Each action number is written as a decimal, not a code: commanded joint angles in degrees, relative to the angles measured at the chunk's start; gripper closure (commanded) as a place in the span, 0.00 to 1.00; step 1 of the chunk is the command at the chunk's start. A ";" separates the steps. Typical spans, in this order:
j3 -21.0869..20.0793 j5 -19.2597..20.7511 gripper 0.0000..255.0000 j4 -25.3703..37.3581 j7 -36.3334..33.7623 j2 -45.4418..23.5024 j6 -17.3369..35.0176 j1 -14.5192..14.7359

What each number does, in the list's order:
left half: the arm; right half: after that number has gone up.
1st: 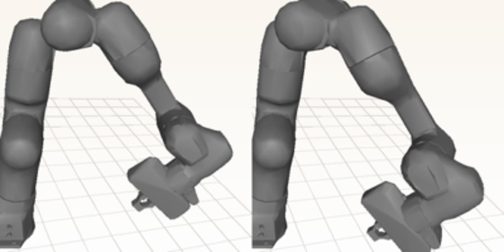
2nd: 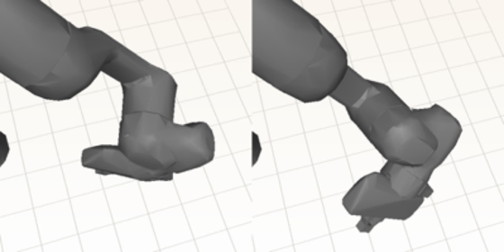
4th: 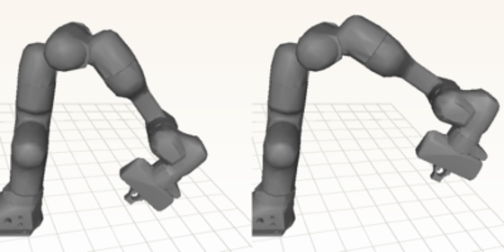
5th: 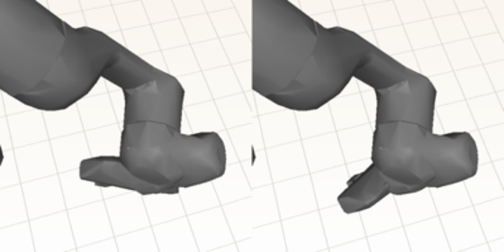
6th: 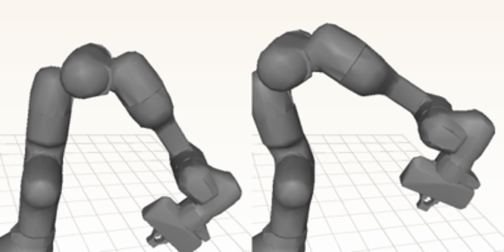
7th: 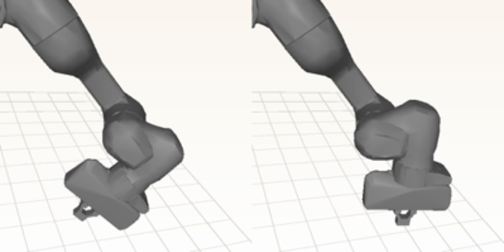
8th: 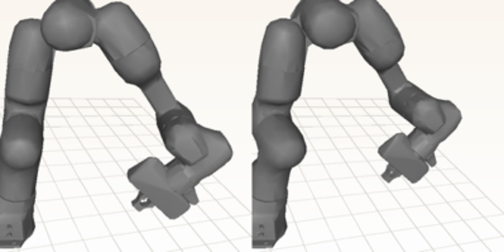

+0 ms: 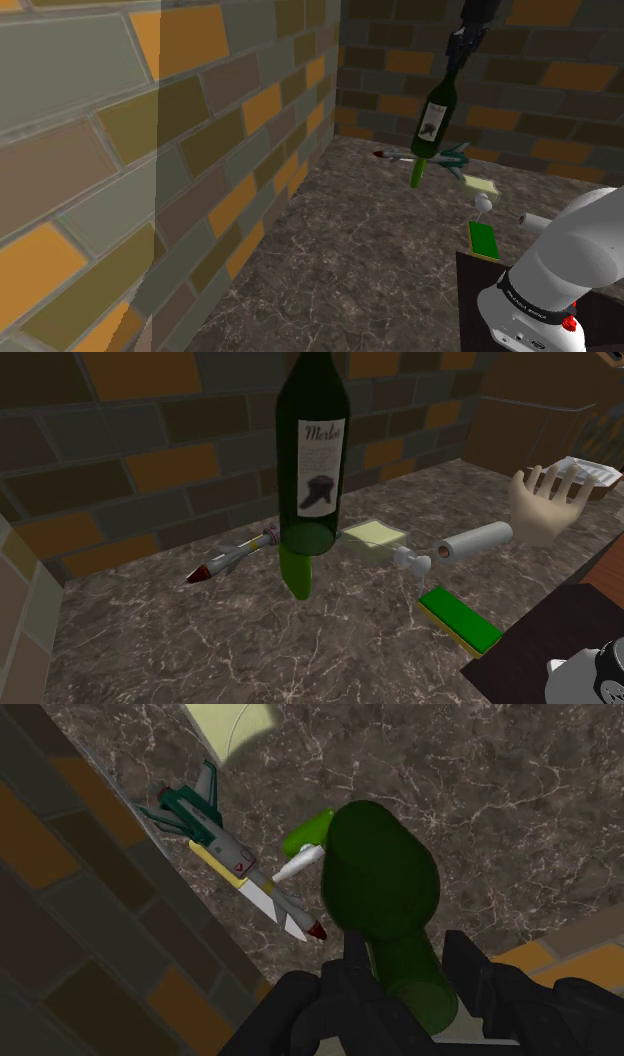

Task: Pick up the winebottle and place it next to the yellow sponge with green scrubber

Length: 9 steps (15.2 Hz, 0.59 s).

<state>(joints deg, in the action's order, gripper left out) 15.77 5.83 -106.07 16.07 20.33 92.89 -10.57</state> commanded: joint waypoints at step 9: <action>1.09 3.62 1.00 -0.17 4.47 13.09 -12.24 -2.80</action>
<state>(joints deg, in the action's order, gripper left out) 16.74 8.97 -105.65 20.00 31.73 81.73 -13.00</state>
